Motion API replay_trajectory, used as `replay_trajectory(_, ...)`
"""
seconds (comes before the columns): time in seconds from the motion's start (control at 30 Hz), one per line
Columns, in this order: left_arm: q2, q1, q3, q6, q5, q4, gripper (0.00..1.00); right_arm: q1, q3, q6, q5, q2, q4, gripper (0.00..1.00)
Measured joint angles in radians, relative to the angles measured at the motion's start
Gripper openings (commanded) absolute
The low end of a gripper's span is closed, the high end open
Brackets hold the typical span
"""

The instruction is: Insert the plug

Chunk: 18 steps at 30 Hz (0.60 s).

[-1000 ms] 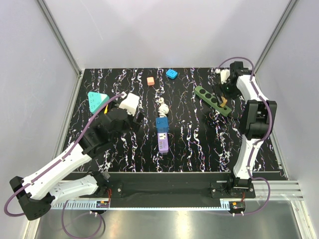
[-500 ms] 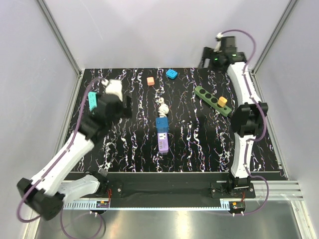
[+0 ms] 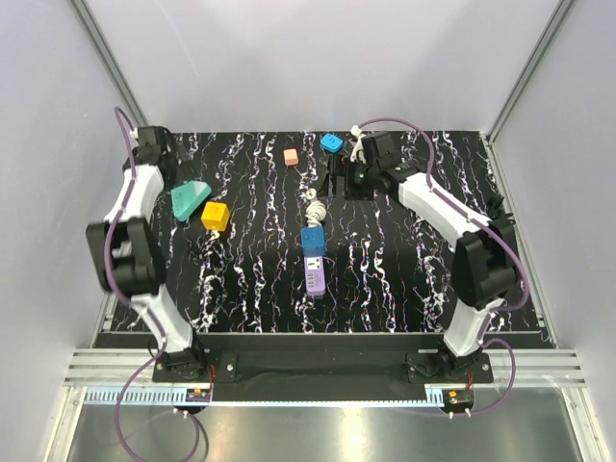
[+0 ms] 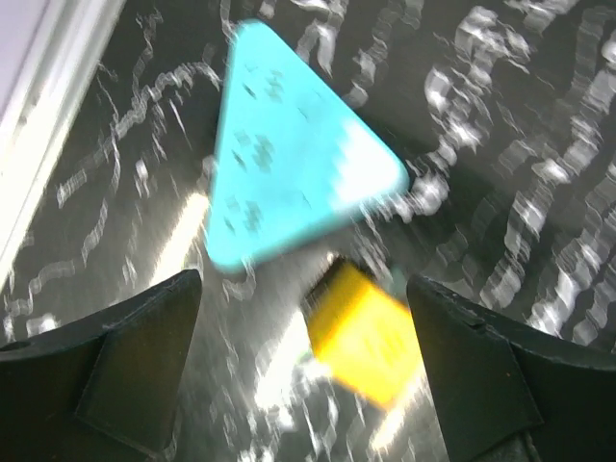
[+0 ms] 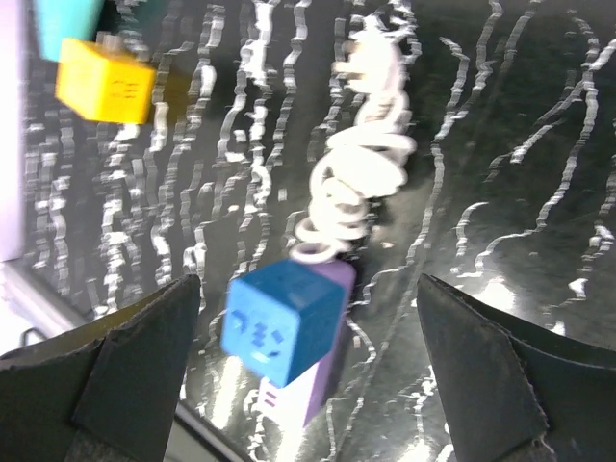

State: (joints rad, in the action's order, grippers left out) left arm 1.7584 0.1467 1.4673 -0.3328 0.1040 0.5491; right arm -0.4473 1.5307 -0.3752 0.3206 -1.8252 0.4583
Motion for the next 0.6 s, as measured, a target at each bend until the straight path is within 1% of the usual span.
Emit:
replay_trajectory(0.07, 0.127, 0.034, 0.101, 0.015, -0.02, 0.012, 0.95, -0.002, -0.048, -0.007, 0.026, 0.044, -0.048, 1.0)
replay_trajectory(0.13, 0.273, 0.057, 0.243, 0.037, -0.037, 0.032, 0.95, -0.005, -0.079, -0.008, 0.044, 0.084, -0.082, 1.0)
replay_trajectory(0.2, 0.425, 0.066, 0.417, 0.053, -0.039, 0.09, 0.98, -0.008, -0.108, -0.009, 0.053, 0.125, -0.111, 1.0)
replay_trajectory(0.3, 0.576, 0.064, 0.587, 0.058, -0.036, 0.14, 0.99, -0.009, -0.137, -0.014, 0.066, 0.175, -0.146, 1.0)
replay_trajectory(0.37, 0.62, 0.062, 0.621, 0.058, -0.042, 0.172, 0.99, -0.009, -0.14, -0.016, 0.071, 0.195, -0.166, 1.0)
replay_trajectory(0.5, 0.63, 0.058, 0.617, 0.04, -0.053, 0.218, 0.91, -0.01, -0.14, -0.023, 0.089, 0.207, -0.205, 1.0)
replay_trajectory(0.6, 0.599, 0.051, 0.554, 0.013, -0.061, 0.2, 0.87, -0.01, -0.147, -0.025, 0.093, 0.206, -0.21, 1.0)
